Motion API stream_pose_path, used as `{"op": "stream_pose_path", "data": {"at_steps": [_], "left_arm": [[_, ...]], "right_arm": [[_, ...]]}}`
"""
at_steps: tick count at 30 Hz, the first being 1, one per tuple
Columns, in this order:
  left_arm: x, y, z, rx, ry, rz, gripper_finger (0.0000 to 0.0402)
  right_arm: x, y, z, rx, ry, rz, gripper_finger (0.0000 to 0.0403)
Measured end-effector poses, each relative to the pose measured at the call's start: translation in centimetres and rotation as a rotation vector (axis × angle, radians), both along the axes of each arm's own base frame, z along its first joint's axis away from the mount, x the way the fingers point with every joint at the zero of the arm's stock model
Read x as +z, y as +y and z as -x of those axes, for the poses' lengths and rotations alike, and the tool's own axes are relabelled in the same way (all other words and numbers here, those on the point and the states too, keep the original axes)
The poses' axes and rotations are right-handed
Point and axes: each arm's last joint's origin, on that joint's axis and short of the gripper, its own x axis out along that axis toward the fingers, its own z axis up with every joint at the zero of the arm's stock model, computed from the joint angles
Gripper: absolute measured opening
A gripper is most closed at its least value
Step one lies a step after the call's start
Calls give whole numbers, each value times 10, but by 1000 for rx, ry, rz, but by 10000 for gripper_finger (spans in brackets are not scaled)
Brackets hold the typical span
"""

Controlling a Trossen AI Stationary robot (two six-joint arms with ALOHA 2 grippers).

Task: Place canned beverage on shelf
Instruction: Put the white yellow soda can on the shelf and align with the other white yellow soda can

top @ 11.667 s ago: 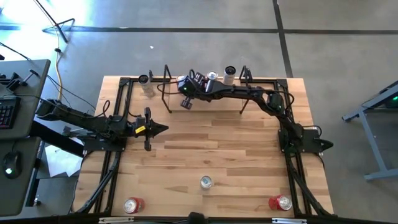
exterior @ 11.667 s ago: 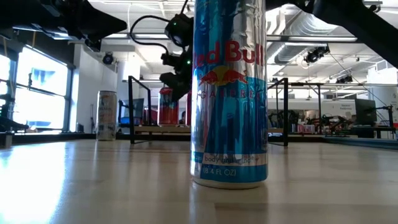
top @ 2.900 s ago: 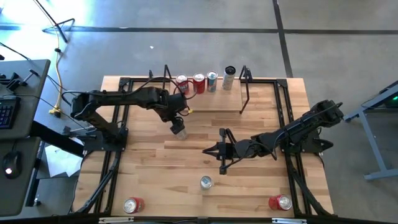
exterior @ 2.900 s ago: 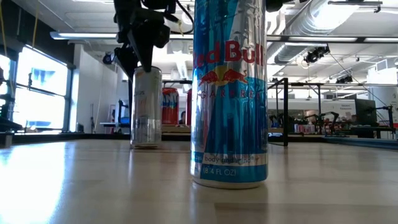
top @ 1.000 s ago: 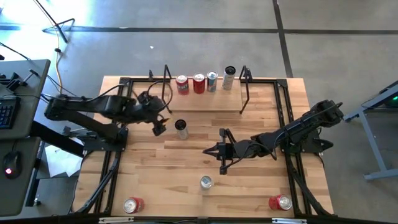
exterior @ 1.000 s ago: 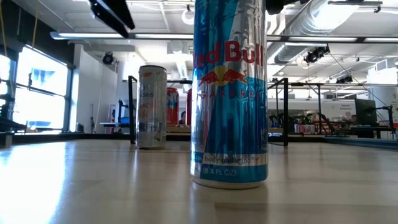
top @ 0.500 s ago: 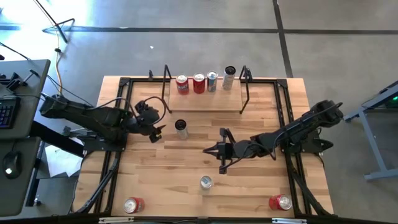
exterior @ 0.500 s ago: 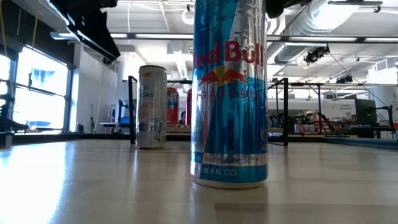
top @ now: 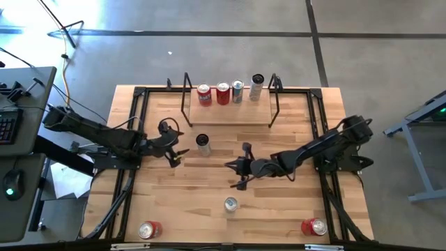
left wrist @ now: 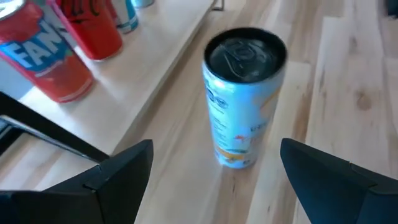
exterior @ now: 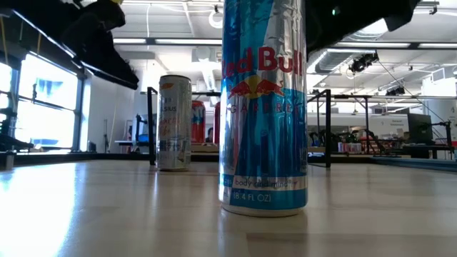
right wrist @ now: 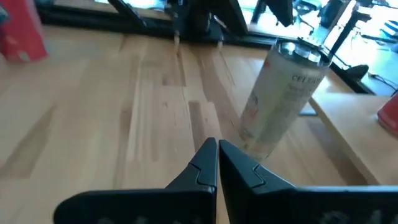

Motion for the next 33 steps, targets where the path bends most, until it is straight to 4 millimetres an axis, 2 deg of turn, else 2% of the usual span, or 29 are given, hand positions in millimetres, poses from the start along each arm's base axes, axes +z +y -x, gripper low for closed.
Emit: {"op": "stream_pose_path", "data": {"at_steps": [5,9,17,28,33], "left_arm": [[-14,0,4,-18,0,14,344],[-16,0,5,-10,3,21,344],[-16,0,4,-20,2,3,344],[-13,0,2,-18,-38,14,344],[-13,0,2,-20,-35,14,344]], "right_arm": [[-16,-10,-7,-39,45,3,0],[-21,-19,-10,-80,53,-23,0],[-19,-27,-13,-83,43,16,0],[-15,-29,-15,-85,-2,6,1],[-14,-29,-15,-86,-9,2,27]]}}
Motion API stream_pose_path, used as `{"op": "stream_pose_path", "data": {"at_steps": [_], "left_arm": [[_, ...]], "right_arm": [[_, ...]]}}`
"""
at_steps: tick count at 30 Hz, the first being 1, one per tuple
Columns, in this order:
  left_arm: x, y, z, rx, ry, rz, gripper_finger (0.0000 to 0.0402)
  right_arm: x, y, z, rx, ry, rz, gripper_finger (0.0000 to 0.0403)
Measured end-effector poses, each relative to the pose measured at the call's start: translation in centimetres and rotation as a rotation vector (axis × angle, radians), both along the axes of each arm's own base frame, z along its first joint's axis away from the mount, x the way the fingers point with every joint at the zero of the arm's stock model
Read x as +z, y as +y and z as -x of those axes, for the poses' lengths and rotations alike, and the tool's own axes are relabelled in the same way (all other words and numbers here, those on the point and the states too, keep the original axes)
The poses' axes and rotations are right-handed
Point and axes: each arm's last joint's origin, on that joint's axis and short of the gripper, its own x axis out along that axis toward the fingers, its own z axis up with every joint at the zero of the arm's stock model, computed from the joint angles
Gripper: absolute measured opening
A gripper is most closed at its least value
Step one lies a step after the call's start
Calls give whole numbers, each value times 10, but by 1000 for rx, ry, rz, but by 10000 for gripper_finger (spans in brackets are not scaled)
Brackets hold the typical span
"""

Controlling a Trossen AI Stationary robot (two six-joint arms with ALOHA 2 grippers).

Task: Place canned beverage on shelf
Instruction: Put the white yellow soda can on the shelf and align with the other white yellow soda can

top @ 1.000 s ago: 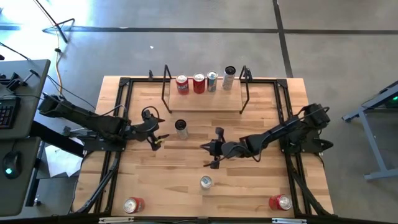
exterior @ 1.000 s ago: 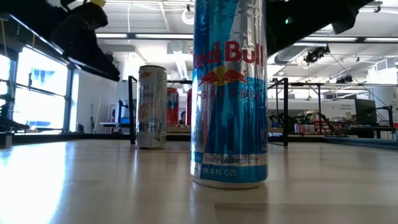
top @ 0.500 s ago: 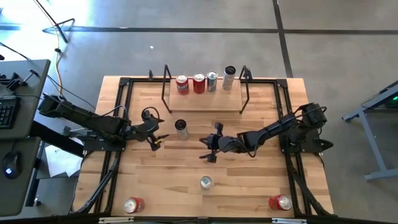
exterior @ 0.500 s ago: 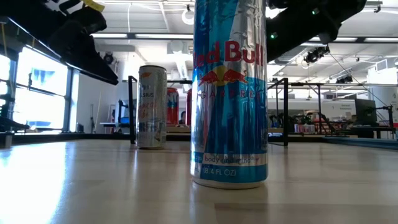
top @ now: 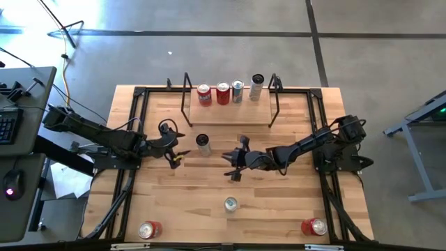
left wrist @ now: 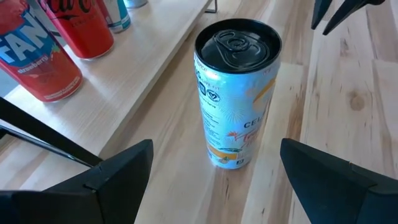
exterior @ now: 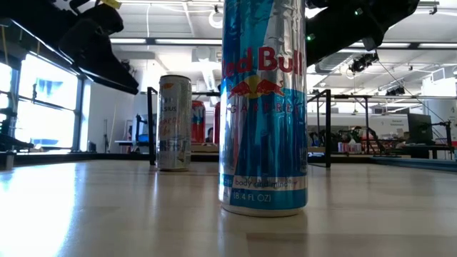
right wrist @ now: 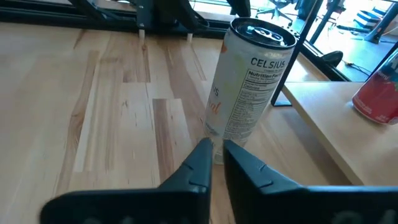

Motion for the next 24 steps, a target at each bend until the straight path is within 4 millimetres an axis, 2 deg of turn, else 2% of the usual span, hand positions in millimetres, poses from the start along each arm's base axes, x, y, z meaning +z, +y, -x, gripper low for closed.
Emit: {"op": "stream_pose_path", "data": {"at_steps": [5,10,15,19,24], "left_arm": [[-1,0,1,0,10,-4,344],[-2,2,2,38,19,-38,344],[-1,3,2,60,15,-54,344],[-1,3,2,68,13,-61,344],[-1,3,2,69,13,-62,344]], "right_arm": [[1,0,-1,-16,-24,-52,97],[5,-5,-4,-54,-109,-222,195],[13,-18,-8,-115,-220,-279,288],[16,-30,-16,-138,-273,-261,316],[10,-32,-46,-181,-260,-144,319]]}}
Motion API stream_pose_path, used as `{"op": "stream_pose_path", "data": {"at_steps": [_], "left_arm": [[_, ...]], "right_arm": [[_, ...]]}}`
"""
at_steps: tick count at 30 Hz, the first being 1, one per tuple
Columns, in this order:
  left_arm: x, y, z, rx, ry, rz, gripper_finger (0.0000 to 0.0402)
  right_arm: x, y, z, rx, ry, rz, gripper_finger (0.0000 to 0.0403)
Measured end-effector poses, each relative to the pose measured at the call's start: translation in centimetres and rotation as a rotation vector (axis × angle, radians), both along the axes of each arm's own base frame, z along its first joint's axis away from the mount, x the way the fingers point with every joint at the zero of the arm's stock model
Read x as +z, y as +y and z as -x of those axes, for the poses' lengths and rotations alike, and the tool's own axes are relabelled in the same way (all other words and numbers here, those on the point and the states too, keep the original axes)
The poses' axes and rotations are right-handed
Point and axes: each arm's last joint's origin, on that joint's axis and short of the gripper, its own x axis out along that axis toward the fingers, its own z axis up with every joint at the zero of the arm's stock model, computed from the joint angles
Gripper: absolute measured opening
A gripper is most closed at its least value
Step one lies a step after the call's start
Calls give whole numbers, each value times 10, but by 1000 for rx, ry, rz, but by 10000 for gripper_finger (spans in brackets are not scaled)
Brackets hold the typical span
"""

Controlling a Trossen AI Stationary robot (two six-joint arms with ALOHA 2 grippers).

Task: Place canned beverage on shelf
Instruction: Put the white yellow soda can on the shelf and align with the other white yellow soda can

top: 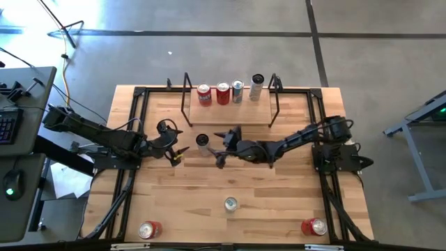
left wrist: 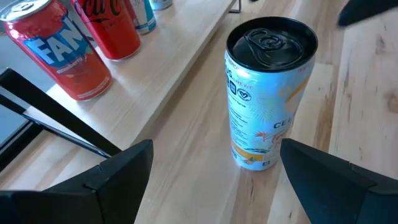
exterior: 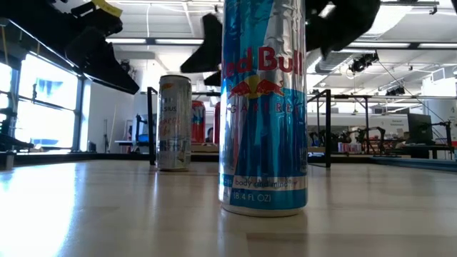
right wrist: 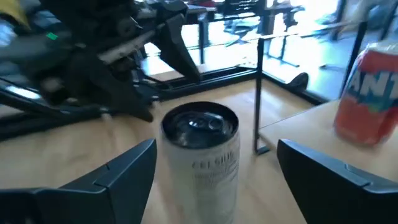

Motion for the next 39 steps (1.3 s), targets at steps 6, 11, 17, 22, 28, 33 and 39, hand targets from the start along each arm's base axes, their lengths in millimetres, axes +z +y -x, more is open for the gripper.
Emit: {"op": "stream_pose_path", "data": {"at_steps": [6,11,17,22,28,33,39], "left_arm": [[0,0,0,0,0,0,344],[0,0,0,0,0,0,344],[0,0,0,0,0,1,344],[0,0,0,0,-1,1,344],[0,0,0,1,-1,2,344],[0,0,0,8,-7,14,344],[0,0,0,8,-3,13,344]], "right_arm": [[-7,4,-34,-16,44,43,319],[-6,3,-48,-37,62,50,319],[-2,-2,-53,-52,55,40,317],[-5,-7,-53,-43,68,-3,272],[-5,-9,-53,-37,81,12,237],[4,-7,-48,17,141,67,237],[50,-5,-25,45,217,155,237]]}}
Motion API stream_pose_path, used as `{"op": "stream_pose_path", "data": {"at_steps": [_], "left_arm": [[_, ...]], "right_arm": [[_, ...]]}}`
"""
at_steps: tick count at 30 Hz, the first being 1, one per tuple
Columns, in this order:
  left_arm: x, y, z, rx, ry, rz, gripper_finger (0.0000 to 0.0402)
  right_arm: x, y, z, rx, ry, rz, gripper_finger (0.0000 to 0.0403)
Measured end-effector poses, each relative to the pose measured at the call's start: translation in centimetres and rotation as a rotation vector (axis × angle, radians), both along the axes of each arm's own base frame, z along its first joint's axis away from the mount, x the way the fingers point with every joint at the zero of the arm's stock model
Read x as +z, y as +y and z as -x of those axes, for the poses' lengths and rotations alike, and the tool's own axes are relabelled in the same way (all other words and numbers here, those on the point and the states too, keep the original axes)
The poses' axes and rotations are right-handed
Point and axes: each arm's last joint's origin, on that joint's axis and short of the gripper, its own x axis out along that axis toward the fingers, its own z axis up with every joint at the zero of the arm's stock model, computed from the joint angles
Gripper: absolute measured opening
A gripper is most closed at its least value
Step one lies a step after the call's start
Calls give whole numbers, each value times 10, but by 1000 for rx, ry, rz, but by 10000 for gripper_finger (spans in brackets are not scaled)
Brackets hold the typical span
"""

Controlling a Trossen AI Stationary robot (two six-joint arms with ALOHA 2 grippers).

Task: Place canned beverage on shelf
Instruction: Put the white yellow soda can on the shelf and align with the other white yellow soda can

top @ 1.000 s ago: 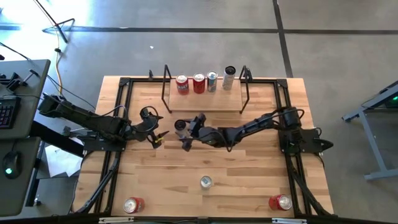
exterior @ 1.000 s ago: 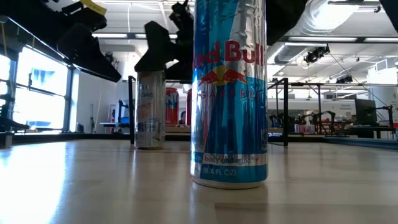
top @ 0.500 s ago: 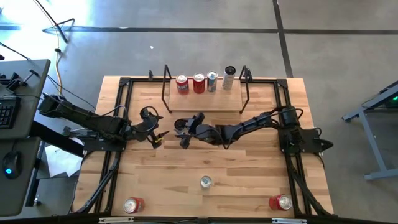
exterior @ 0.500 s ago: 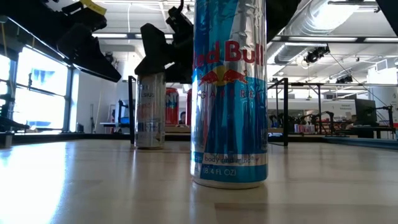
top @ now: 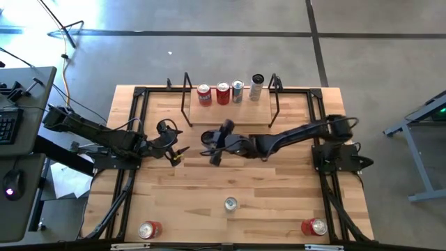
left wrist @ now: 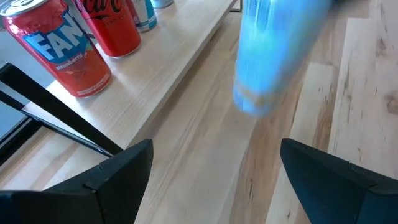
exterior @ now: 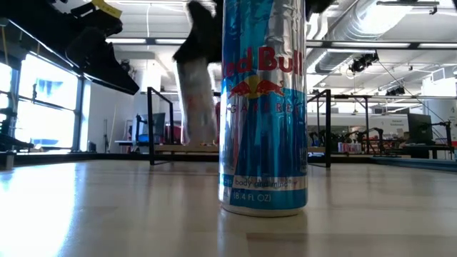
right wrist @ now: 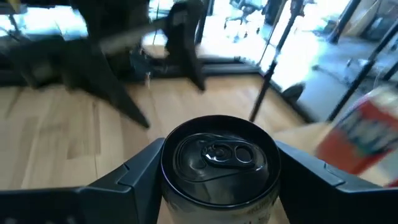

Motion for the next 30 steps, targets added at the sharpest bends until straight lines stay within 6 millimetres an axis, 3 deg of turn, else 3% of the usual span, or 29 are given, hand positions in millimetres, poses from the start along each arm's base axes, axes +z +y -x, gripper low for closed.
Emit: {"op": "stream_pose_path", "data": {"at_steps": [9,16,23,30], "left_arm": [[-2,0,1,12,15,12,344],[-2,0,2,13,16,13,344],[-3,1,2,17,23,15,344],[-3,1,2,18,27,13,344]], "right_arm": [[81,-21,64,3,95,107,237],[105,-61,105,-32,212,126,237],[99,-108,120,-50,257,85,237],[65,-133,152,-52,159,77,237]]}}
